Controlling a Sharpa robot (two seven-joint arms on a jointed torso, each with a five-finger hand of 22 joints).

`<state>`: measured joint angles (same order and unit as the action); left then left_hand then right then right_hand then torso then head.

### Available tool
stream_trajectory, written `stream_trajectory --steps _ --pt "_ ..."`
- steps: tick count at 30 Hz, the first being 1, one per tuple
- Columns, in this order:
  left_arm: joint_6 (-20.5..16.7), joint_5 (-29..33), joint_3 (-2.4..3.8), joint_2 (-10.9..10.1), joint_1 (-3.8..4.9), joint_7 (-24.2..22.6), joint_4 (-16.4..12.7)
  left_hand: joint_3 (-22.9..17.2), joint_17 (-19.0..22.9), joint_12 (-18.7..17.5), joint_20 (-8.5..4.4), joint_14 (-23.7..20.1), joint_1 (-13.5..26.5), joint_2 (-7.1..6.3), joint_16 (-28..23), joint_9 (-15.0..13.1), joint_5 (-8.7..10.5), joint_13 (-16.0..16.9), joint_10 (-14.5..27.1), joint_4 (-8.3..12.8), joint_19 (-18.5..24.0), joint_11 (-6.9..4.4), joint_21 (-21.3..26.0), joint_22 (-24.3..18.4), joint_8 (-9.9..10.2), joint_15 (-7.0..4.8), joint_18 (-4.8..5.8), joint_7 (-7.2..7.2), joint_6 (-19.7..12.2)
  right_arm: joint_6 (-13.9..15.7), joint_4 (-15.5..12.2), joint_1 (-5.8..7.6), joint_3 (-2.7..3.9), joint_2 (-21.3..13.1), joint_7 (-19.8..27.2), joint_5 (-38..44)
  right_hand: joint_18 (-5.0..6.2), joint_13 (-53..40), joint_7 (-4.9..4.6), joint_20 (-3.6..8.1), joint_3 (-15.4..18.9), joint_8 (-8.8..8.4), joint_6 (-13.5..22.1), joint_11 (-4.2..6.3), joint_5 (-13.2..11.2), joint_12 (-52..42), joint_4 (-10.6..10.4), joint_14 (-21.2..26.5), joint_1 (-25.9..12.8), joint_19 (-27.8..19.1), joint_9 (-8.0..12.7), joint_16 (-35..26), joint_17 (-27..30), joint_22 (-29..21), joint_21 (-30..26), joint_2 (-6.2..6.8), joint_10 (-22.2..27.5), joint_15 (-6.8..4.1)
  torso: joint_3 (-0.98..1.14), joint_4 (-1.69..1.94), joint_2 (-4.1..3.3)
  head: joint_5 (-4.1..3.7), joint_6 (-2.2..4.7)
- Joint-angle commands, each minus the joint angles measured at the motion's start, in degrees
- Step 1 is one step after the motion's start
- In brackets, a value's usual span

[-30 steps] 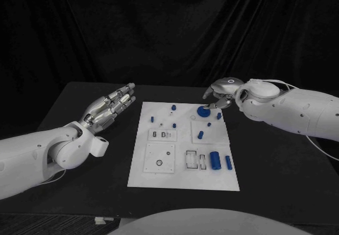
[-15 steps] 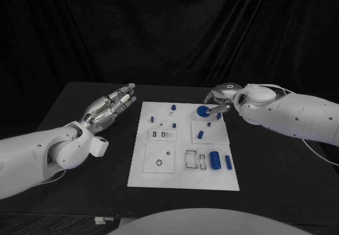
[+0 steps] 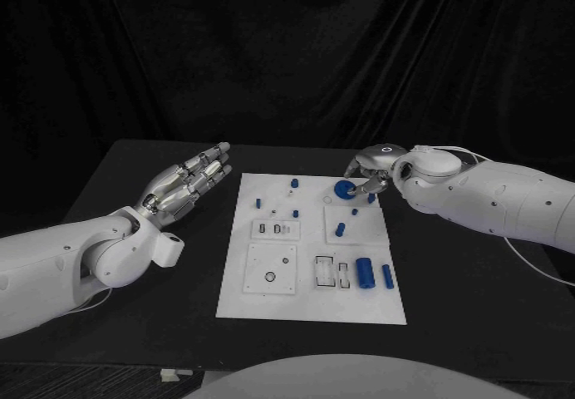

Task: Assemble the parts on the task board

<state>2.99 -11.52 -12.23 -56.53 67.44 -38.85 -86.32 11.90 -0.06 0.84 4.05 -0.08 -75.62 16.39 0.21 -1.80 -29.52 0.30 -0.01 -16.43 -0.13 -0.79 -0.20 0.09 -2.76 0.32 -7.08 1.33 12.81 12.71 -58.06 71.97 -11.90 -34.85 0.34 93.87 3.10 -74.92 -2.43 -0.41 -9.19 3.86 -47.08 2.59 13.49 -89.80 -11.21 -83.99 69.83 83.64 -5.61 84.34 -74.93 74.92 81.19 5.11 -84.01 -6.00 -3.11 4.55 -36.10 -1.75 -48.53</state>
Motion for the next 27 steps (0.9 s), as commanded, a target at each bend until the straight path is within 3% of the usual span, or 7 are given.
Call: stream_trajectory --steps 1,2,6,12,20,27 --pt "1.0 0.0 0.05 0.1 -0.06 -3.7 0.0 -0.4 0.1 0.3 0.51 0.1 -0.8 -0.01 -0.2 0.0 -0.36 0.0 -0.1 0.0 0.1 0.0 0.2 -0.1 -0.2 0.45 -0.69 -0.18 -0.2 0.0 0.5 -0.24 0.02 0.3 -0.5 0.0 -0.08 -15.1 -0.17 0.21 0.0 0.39 0.3 -0.17 0.4 -0.2 0.4 -3.7 0.4 0.2 -0.1 -0.4 -3.7 5.6 -0.4 -0.03 -6.0 -0.32 0.0 0.0 0.0 -0.04 -0.06" --pt "1.1 0.0 0.05 0.1 -0.07 -3.7 0.0 -0.4 0.1 0.3 0.51 0.1 -0.8 -0.01 -0.2 0.0 -0.37 0.0 -0.1 0.0 0.1 0.0 0.2 -0.1 -0.2 0.45 -0.69 -0.18 -0.2 0.0 0.7 -0.3 0.02 0.4 -0.4 0.0 -0.08 -15.1 -0.18 0.21 0.0 0.42 0.2 -0.18 0.6 -0.2 0.4 -3.7 0.4 0.2 -0.1 -0.4 -3.7 5.6 -0.4 -0.05 -6.0 -0.31 0.0 0.0 0.0 -0.04 -0.06" --pt "1.4 0.0 0.05 0.2 -0.07 -3.5 0.1 -0.5 0.1 0.3 0.61 0.1 -0.9 -0.01 -0.2 0.0 -0.47 0.0 -0.1 0.0 0.1 0.02 0.2 -0.1 -0.2 0.56 -0.69 -0.17 -0.2 -0.1 1.6 -0.52 0.02 1.1 0.2 0.0 -0.07 -15.1 -0.4 0.11 -0.3 1.09 -1.0 -0.4 6.7 -0.2 1.0 -3.7 0.6 0.2 -0.9 -0.5 -3.7 5.7 -0.6 -0.43 -6.0 -0.19 0.0 -0.01 0.01 -0.06 -0.09" --pt "1.6 0.0 0.05 0.3 -0.09 -3.4 0.1 -0.5 0.1 0.3 0.61 0.1 -0.9 -0.01 -0.2 0.0 -0.47 0.0 -0.1 0.0 0.1 0.02 0.2 -0.1 -0.2 0.56 -0.69 -0.17 -0.2 -0.8 2.6 -0.92 0.03 1.8 0.4 0.0 0.01 -15.1 -0.63 0.04 -1.0 1.98 -2.5 -0.56 10.3 -0.2 1.9 -3.7 1.1 0.1 -2.0 -0.6 -3.7 5.5 -0.9 -0.34 -6.0 -0.1 0.0 -0.02 0.0 -0.05 -0.24" --pt "2.1 0.0 0.05 0.4 -0.11 -3.1 0.2 -0.6 0.1 0.3 0.76 0.1 -1.0 0.0 -0.2 0.0 -0.6 0.0 -0.1 0.1 0.1 0.09 0.2 -0.1 -0.2 0.74 -0.69 -0.06 -0.1 -1.5 3.4 -1.62 0.03 2.4 0.6 0.0 0.04 -15.1 -0.75 0.04 -1.6 3.43 -4.0 -0.69 9.9 -0.2 3.4 -3.7 2.4 0.0 -3.3 -0.8 -3.6 5.5 -1.2 0.07 -6.0 -0.12 0.01 -0.01 0.01 -0.07 -0.44" --pt "2.5 0.0 0.05 0.6 -0.14 -2.9 0.2 -0.7 0.1 0.3 0.86 0.1 -1.0 0.0 -0.2 0.0 -0.65 0.0 -0.1 0.1 0.1 0.15 0.2 -0.1 -0.3 0.83 -0.69 0.02 -0.2 -2.0 3.7 -2.04 0.03 2.8 0.9 0.0 0.04 -15.1 -0.78 0.02 -1.6 3.55 -3.6 -0.72 8.6 -0.2 3.9 -3.7 2.7 0.0 -3.7 -0.8 -3.7 5.6 -1.2 0.3 -6.0 -0.1 -0.01 -0.04 0.01 -0.12 -0.59"
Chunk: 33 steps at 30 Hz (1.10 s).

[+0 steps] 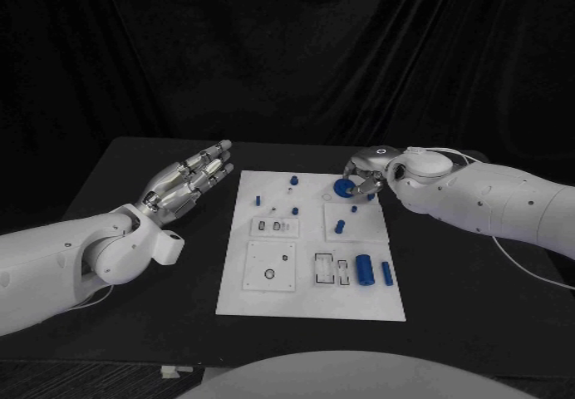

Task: Assemble the parts on the task board

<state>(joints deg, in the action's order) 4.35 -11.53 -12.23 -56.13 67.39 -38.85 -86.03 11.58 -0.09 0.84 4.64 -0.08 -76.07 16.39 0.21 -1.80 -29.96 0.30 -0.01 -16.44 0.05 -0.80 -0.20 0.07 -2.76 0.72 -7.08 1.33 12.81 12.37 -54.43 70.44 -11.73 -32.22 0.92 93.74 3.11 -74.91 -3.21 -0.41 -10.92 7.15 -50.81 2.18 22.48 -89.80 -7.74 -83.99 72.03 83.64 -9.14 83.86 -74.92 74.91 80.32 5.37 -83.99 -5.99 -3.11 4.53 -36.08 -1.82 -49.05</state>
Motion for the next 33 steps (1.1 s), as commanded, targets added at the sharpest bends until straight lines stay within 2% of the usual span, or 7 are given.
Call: stream_trajectory --steps 1,6,10,17,19,25,33 --pt "1.2 0.0 0.05 0.2 -0.09 -2.8 0.0 -0.3 0.1 0.3 0.26 0.1 -0.6 0.0 -0.2 0.0 -0.2 0.0 -0.1 0.1 -0.1 0.15 0.2 -0.1 -0.3 0.42 -0.69 0.02 -0.2 -1.7 0.1 -0.55 -0.13 0.2 0.4 0.2 0.03 -15.1 0.0 0.02 0.1 0.27 0.2 -0.3 -0.4 -0.2 0.4 -3.7 0.5 0.0 -0.2 -0.3 -3.8 5.6 -0.4 0.05 -6.0 -0.11 -0.01 -0.01 0.01 -0.04 -0.08" --pt "1.3 0.0 0.05 0.2 -0.11 -2.7 0.0 -0.4 0.1 0.2 0.44 0.1 -0.7 0.03 -0.2 0.0 -0.25 0.0 0.0 0.1 -0.1 0.23 0.2 -0.1 -0.3 0.58 -0.7 0.1 -0.2 -1.9 0.2 -0.68 -0.13 0.3 0.4 0.2 0.05 -15.1 -0.04 0.02 0.0 0.41 0.2 -0.33 -0.8 -0.2 0.6 -3.7 0.7 0.0 -0.4 -0.3 -3.8 5.6 -0.4 0.06 -6.0 -0.1 0.0 0.0 0.0 -0.05 -0.14" --pt "1.5 0.0 0.05 0.2 -0.12 -2.6 0.0 -0.5 0.1 0.2 0.53 0.1 -0.7 0.05 -0.2 0.0 -0.31 0.0 0.0 0.1 -0.1 0.28 0.2 -0.1 -0.3 0.67 -0.71 0.13 -0.3 -2.0 0.2 -0.75 -0.13 0.3 0.4 0.2 0.06 -15.1 0.0 0.03 -0.3 1.8 -1.0 -0.34 -0.3 -0.2 1.6 -3.7 1.5 0.0 -1.6 -0.4 -3.8 5.6 -0.5 -0.12 -6.0 -0.1 0.0 0.0 0.0 -0.01 -0.16" --pt "1.7 0.0 0.05 0.2 -0.14 -2.5 0.1 -0.6 0.1 0.2 0.61 0.1 -0.7 0.08 -0.2 0.0 -0.35 0.0 0.0 0.1 -0.1 0.35 0.2 -0.1 -0.3 0.73 -0.72 0.16 -0.4 -0.9 0.0 -0.8 -0.13 0.2 1.1 0.2 0.03 -15.1 -0.13 0.07 -1.7 7.29 -2.5 -0.47 11.4 -0.2 3.5 -3.8 2.3 0.1 -6.6 -0.4 -4.0 6.0 -0.7 -0.38 -6.0 -0.13 0.0 -0.01 0.0 0.08 -0.1" --pt "1.7 0.0 0.05 0.2 -0.15 -2.5 0.1 -0.6 0.1 0.2 0.66 0.1 -0.8 0.09 -0.2 0.0 -0.38 0.0 0.0 0.1 -0.1 0.39 0.2 -0.1 -0.2 0.78 -0.72 0.18 -0.4 -0.2 -0.3 -0.79 -0.13 0.1 1.4 0.2 0.02 -15.1 -0.14 0.05 -1.9 7.94 -2.2 -0.46 12.3 -0.2 3.7 -3.8 2.2 0.2 -7.3 -0.5 -4.0 6.0 -0.7 -0.33 -6.0 -0.11 0.0 -0.01 0.0 0.17 0.0" --pt "1.8 0.0 0.05 0.1 -0.16 -2.4 0.1 -0.6 0.1 0.2 0.66 0.1 -0.8 0.09 -0.2 0.0 -0.38 0.0 0.0 0.1 -0.1 0.39 0.2 -0.1 -0.2 0.78 -0.72 0.18 -0.4 1.2 -1.6 -0.24 -0.13 -0.4 1.8 0.2 -0.06 -15.1 -0.2 -0.01 -2.0 9.06 -2.2 -0.62 13.1 -0.2 3.5 -3.9 1.4 0.4 -8.4 -0.3 -4.3 6.3 -0.5 -0.05 -6.0 -0.03 0.02 -0.03 -0.02 0.37 0.34" --pt "1.8 0.0 0.05 0.0 -0.16 -2.2 0.1 -0.7 0.1 0.2 0.75 0.1 -0.8 0.1 -0.2 0.0 -0.42 0.0 0.0 0.1 -0.1 0.43 0.2 -0.1 -0.2 0.88 -0.73 0.22 -0.4 2.3 -4.6 2.26 -0.13 -0.9 2.0 0.1 -0.17 -15.1 -0.2 -0.05 -2.0 9.64 -2.0 -0.71 13.5 -0.2 3.1 -4.0 0.6 0.7 -9.1 0.0 -4.8 6.7 -0.1 0.12 -6.0 0.02 0.02 0.0 -0.01 0.46 0.28"
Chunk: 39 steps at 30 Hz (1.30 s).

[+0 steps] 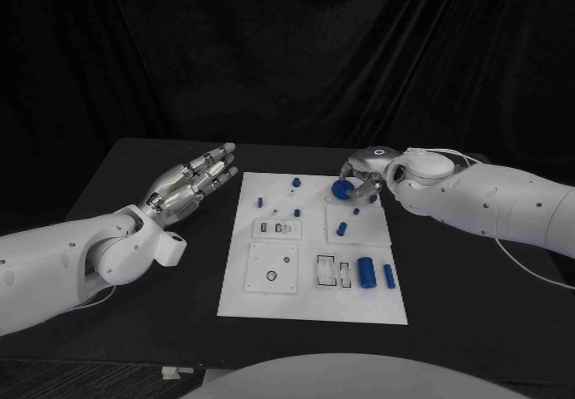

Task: Assemble the parts on the task board

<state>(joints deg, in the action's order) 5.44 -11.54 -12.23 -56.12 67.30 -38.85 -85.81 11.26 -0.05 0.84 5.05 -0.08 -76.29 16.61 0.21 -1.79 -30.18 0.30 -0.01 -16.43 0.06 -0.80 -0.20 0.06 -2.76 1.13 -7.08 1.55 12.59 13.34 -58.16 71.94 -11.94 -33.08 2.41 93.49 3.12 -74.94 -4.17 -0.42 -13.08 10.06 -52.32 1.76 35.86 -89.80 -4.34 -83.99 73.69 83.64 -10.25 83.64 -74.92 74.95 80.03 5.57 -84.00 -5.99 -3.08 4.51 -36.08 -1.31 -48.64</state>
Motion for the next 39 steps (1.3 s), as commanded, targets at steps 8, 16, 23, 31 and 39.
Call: stream_trajectory --steps 8,16,23,31,39 --pt "1.0 0.0 0.05 0.2 -0.07 -2.2 -0.1 -0.6 0.1 0.3 0.75 0.1 -0.7 -0.11 -0.2 0.0 -0.35 0.0 -0.1 0.1 -0.1 0.41 0.2 -0.1 -0.3 0.95 -0.67 0.01 -0.1 1.2 -2.5 2.34 0.09 1.6 1.4 0.3 -0.2 -15.1 0.73 -0.06 0.1 6.76 -0.4 -0.33 0.1 -0.2 -0.3 -4.0 -1.2 0.7 -8.1 0.2 -4.9 6.8 0.3 -0.07 -6.0 0.03 -0.03 0.01 -0.01 -0.34 -0.13" --pt "1.0 0.0 0.05 0.1 -0.07 -2.0 -0.2 -0.7 0.1 0.3 0.87 0.1 -0.8 -0.13 -0.2 0.0 -0.38 0.0 -0.1 0.1 -0.1 0.41 0.2 -0.1 -0.3 1.08 -0.66 0.02 -0.1 -0.5 -1.5 2.42 0.09 5.0 2.3 0.2 -0.19 -15.1 0.5 -0.18 -0.1 6.61 0.3 -0.47 -0.3 -0.2 -0.5 -4.0 -1.5 0.7 -8.2 0.2 -4.8 6.8 0.2 -0.08 -6.0 0.22 0.0 0.03 -0.02 -0.52 -0.03" --pt "1.0 0.0 0.05 0.2 -0.07 -1.8 -0.3 -0.8 0.1 0.4 1.06 0.1 -0.9 -0.18 -0.2 0.0 -0.43 0.0 -0.1 0.2 -0.1 0.42 0.2 -0.1 -0.4 1.3 -0.63 0.02 -0.1 -1.5 1.0 1.79 0.09 8.4 3.2 0.2 -0.2 -15.1 0.41 -0.24 -0.2 6.53 0.5 -0.49 -0.6 -0.2 -0.6 -4.0 -1.6 0.7 -8.3 0.2 -4.8 6.8 0.2 -0.09 -6.0 0.3 -0.01 -0.01 -0.02 -0.52 -0.04" --pt "1.0 0.0 0.05 0.3 -0.06 -1.6 -0.4 -0.9 0.1 0.4 1.14 0.1 -0.9 -0.21 -0.2 -0.1 -0.49 0.0 -0.1 0.2 -0.1 0.42 0.2 -0.1 -0.4 1.39 -0.62 0.02 0.0 -2.9 3.5 0.81 0.1 11.3 3.8 0.2 -0.19 -15.1 0.35 -0.3 -0.3 6.49 0.6 -0.52 -0.9 -0.2 -0.6 -4.0 -1.6 0.7 -8.3 0.2 -4.8 6.8 0.2 -0.13 -6.0 0.39 0.0 -0.01 -0.01 -0.72 -0.33" --pt "1.1 0.0 0.05 0.5 -0.06 -1.4 -0.5 -1.2 0.1 0.4 1.33 0.1 -1.4 -0.26 -0.2 -0.1 -1.04 0.0 -0.1 0.5 -0.1 0.44 0.2 -0.1 -0.4 1.6 -0.59 0.03 0.0 -4.1 5.0 0.02 0.1 12.9 3.2 0.2 -0.16 -15.1 0.26 -0.4 -0.5 6.4 0.8 -0.54 -1.4 -0.2 -0.6 -3.9 -1.7 0.6 -8.4 0.1 -4.6 6.7 0.1 -0.18 -6.0 0.52 -0.02 -0.02 -0.03 -0.79 -0.41"
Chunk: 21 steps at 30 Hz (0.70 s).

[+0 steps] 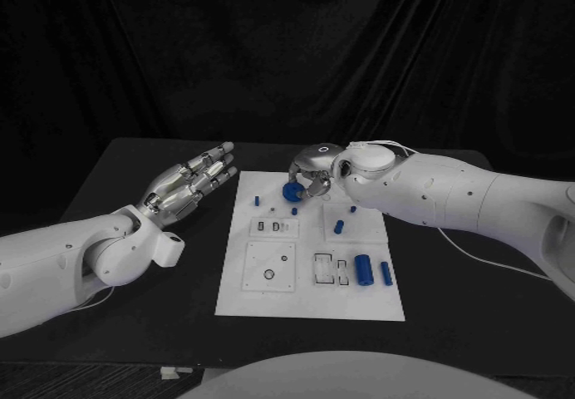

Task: Assemble the parts on the task board

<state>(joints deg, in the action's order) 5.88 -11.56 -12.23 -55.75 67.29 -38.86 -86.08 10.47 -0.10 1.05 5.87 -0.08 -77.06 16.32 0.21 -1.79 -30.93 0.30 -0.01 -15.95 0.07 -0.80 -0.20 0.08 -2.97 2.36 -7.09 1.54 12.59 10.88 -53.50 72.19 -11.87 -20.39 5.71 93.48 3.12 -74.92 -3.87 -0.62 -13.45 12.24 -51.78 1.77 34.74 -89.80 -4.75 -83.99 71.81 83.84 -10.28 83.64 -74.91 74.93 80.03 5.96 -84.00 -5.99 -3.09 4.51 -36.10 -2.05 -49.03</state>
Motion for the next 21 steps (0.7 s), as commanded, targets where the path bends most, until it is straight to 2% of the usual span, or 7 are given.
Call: stream_trajectory --steps 1,5,18,21 --pt "0.7 0.0 0.05 0.2 -0.05 -1.4 -0.2 -0.4 0.1 0.2 0.51 0.1 -0.7 0.03 -0.2 -0.1 -0.36 0.0 -0.1 0.0 -0.1 0.45 0.2 -0.1 -0.2 0.37 -0.59 0.04 0.0 -1.8 0.5 -0.31 0.03 0.4 -0.4 0.2 -0.14 -15.1 -0.06 -0.22 -0.1 4.19 0.3 -0.54 -0.3 -0.2 -0.2 -3.9 0.2 0.4 -8.4 0.0 -4.5 6.7 0.0 -0.58 -6.0 0.54 0.0 -0.02 0.0 -0.05 -0.03" --pt "0.7 0.0 0.05 0.2 -0.05 -1.2 -0.5 -1.2 0.1 0.1 0.57 0.1 -1.5 0.06 -0.2 0.0 -1.67 0.0 -0.1 0.7 -0.1 0.48 0.2 -0.1 -0.2 0.42 -0.6 0.05 -0.2 -1.7 1.0 -0.54 0.03 1.1 -1.5 0.2 -0.08 -15.1 -0.15 -0.32 -0.4 3.98 0.6 -0.49 -0.4 -0.2 -0.1 -3.9 0.3 0.3 -8.4 -0.2 -4.3 6.5 -0.2 -0.6 -6.0 0.66 0.01 -0.02 0.0 -0.18 -0.09" --pt "0.9 0.0 0.05 0.2 -0.05 -0.8 -0.7 -1.4 0.1 0.1 0.6 0.1 -1.6 0.06 -0.2 0.0 -1.94 0.0 -0.1 0.8 -0.1 0.5 0.2 -0.1 -0.2 0.45 -0.59 0.07 -0.3 0.1 1.6 -0.67 0.04 2.0 -2.8 0.2 -0.04 -15.1 -0.27 -0.49 -0.9 3.37 1.4 -0.5 -0.5 -0.2 0.0 -3.8 0.4 0.2 -8.3 -0.3 -4.1 6.5 -0.4 -0.75 -6.0 0.79 0.01 -0.02 0.0 -0.12 -0.2" --pt "0.9 0.0 0.05 0.2 -0.05 -0.8 -0.7 -1.4 0.1 0.1 0.6 0.1 -1.6 0.06 -0.2 0.0 -1.94 0.0 -0.1 0.8 -0.1 0.5 0.2 -0.1 -0.2 0.45 -0.59 0.07 -0.3 0.1 1.7 -0.67 0.04 2.1 -3.0 0.2 -0.01 -15.1 -0.38 -0.59 -1.4 2.53 2.4 -0.55 -0.6 -0.2 0.1 -3.8 0.2 0.2 -8.0 -0.3 -4.1 6.5 -0.5 -0.69 -6.0 0.86 0.0 -0.02 0.01 -0.04 -0.25"
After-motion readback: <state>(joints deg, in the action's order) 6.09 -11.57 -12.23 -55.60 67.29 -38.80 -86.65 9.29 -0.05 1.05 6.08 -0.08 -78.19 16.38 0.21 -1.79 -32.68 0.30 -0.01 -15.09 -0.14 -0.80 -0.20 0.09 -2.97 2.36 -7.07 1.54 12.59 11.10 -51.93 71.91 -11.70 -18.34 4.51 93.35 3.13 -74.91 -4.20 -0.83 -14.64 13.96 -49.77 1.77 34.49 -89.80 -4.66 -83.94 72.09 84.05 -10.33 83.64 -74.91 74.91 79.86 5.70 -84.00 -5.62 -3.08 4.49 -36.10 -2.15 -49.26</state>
